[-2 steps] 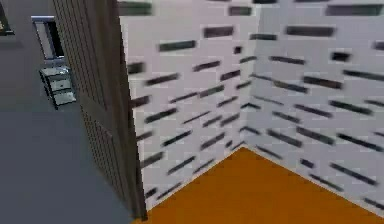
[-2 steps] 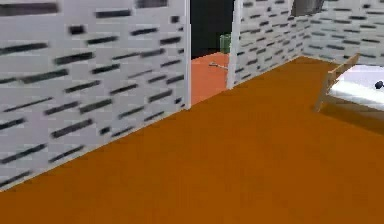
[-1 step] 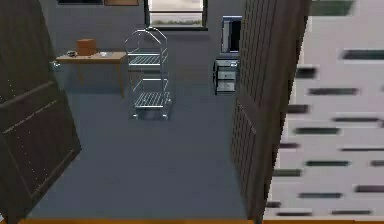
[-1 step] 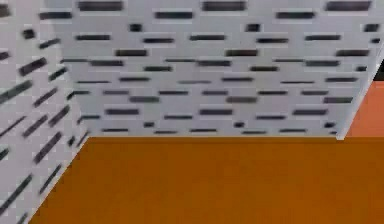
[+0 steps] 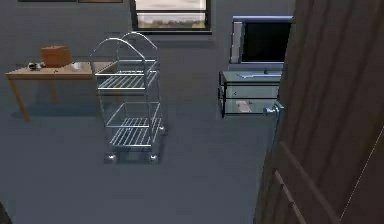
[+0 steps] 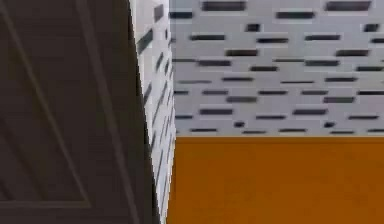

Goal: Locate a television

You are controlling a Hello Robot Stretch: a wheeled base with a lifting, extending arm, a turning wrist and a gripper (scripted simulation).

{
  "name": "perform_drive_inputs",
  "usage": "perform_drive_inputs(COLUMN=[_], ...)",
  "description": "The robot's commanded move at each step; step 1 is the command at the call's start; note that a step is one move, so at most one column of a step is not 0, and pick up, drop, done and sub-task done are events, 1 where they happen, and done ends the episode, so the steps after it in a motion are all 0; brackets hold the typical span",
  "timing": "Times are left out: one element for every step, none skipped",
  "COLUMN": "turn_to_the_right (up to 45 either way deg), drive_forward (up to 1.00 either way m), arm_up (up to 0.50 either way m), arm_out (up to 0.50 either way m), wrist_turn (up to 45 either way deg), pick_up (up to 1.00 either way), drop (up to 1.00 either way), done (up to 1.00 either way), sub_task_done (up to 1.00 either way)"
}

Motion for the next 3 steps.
perform_drive_inputs(turn_to_the_right=[0.0, 3.0, 0.0], drive_forward=[1.0, 0.0, 0.25], arm_up=[0.0, 0.0, 0.0], arm_out=[0.0, 0.0, 0.0], wrist_turn=[0.0, 0.0, 0.0], pick_up=[0.0, 0.0, 0.0], drop=[0.0, 0.0, 0.0], done=[0.0, 0.0, 0.0], sub_task_done=[0.0, 0.0, 0.0])
